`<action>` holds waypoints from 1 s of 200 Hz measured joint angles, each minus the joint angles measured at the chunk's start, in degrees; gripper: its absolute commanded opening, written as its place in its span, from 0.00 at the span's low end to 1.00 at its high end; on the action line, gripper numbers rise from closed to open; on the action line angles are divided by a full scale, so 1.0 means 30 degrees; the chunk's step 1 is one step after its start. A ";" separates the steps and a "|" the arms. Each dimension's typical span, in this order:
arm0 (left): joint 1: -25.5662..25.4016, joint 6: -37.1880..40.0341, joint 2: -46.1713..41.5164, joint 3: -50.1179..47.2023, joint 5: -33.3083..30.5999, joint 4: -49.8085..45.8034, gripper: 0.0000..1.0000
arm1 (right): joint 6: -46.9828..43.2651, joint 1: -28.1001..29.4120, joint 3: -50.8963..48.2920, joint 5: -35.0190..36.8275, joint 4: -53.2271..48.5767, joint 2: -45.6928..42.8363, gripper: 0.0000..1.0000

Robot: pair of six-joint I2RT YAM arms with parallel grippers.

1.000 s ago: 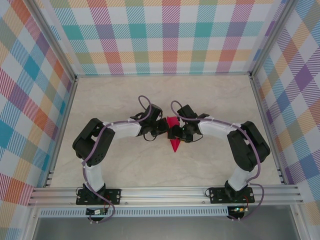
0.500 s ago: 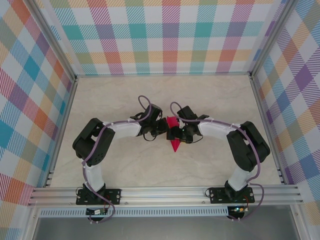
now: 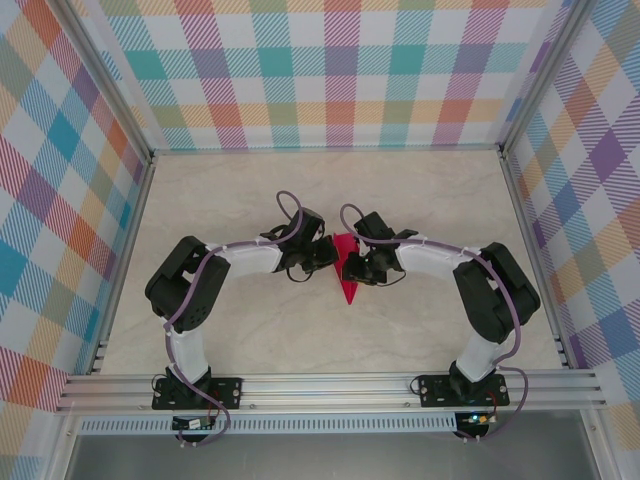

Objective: Fold a paper plane with a square sheet of paper (pick it up from the middle)
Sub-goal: Move the paper plane to the top-center of the table.

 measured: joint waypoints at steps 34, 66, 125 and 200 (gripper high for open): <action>0.0000 0.0000 0.0000 0.0000 0.0029 0.0000 0.22 | -0.0015 0.0000 0.0219 0.0000 -0.0073 0.0321 0.34; 0.0000 -0.0029 -0.0066 0.0000 -0.0131 -0.0153 0.41 | -0.0022 0.0000 0.0459 0.0073 -0.0117 0.0554 0.28; 0.0364 0.0102 -0.2004 0.0022 -0.3381 -0.3410 0.79 | -0.0328 0.0000 0.1545 0.1727 -0.1632 0.0656 0.15; 0.0714 0.0073 -0.3541 0.0459 -0.8480 -0.7934 1.00 | -0.1588 0.0000 0.2914 0.4459 -0.4306 0.0787 0.17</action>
